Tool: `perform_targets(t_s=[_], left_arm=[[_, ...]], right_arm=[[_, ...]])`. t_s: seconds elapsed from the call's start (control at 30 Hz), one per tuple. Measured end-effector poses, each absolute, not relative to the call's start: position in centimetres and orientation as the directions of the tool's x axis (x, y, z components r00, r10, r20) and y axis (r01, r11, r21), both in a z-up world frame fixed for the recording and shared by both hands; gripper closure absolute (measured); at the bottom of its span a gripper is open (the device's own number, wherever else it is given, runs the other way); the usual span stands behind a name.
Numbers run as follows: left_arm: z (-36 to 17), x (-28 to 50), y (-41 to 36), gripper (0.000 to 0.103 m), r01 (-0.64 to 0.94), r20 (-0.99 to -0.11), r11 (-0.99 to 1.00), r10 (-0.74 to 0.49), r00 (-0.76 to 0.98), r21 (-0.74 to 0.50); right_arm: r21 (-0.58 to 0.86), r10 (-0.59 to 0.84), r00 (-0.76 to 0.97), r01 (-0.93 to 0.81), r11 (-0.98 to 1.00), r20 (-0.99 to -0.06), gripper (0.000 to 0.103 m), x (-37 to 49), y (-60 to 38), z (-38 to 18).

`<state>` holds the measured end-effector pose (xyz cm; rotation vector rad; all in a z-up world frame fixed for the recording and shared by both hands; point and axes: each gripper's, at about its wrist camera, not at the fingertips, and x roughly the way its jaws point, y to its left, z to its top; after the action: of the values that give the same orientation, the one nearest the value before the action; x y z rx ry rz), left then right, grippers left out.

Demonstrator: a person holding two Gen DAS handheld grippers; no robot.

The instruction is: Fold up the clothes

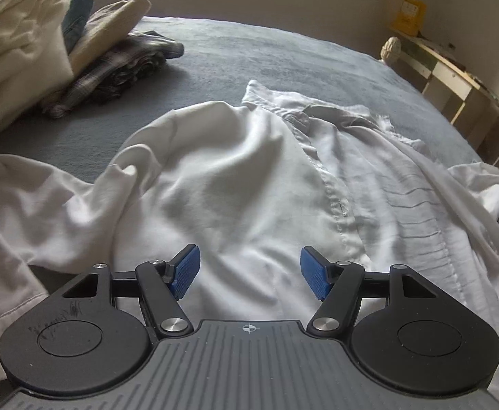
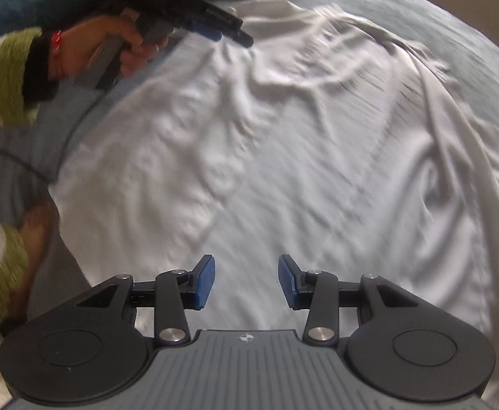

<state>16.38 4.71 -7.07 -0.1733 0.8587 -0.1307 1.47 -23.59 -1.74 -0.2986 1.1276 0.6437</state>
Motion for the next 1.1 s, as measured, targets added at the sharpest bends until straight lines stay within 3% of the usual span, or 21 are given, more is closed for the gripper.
perform_targets(t_s=[0.23,0.47,0.57,0.77,1.1], left_arm=[[-4.2,11.8,11.1,0.036,-0.044,-0.736,0.984,-0.099,0.670,-0.173],[0.5,8.4,18.5,0.036,-0.154,-0.652,0.980,0.200,0.731,0.127],[-1.0,7.7,17.0,0.036,-0.050,-0.709,0.993,0.115,0.696,0.111],[-7.3,4.7,10.3,0.036,0.127,-0.796,0.990,-0.128,0.591,-0.065],[-9.4,1.8,10.7,0.036,0.025,-0.780,0.973,-0.200,0.593,-0.231]], right_arm=[[0.248,0.410,0.208,-0.534,0.808,-0.888,0.059,4.6,-21.3,-4.6],[0.227,0.370,0.191,-0.517,0.825,-0.909,0.059,6.1,-22.0,-4.8],[0.207,0.358,0.224,-0.502,0.840,-0.907,0.060,8.6,-21.4,-4.3],[0.286,0.412,0.268,-0.404,0.869,-0.871,0.065,14.6,-19.5,-5.1],[0.380,0.454,0.342,-0.264,0.887,-0.823,0.066,20.3,-18.5,-7.3]])
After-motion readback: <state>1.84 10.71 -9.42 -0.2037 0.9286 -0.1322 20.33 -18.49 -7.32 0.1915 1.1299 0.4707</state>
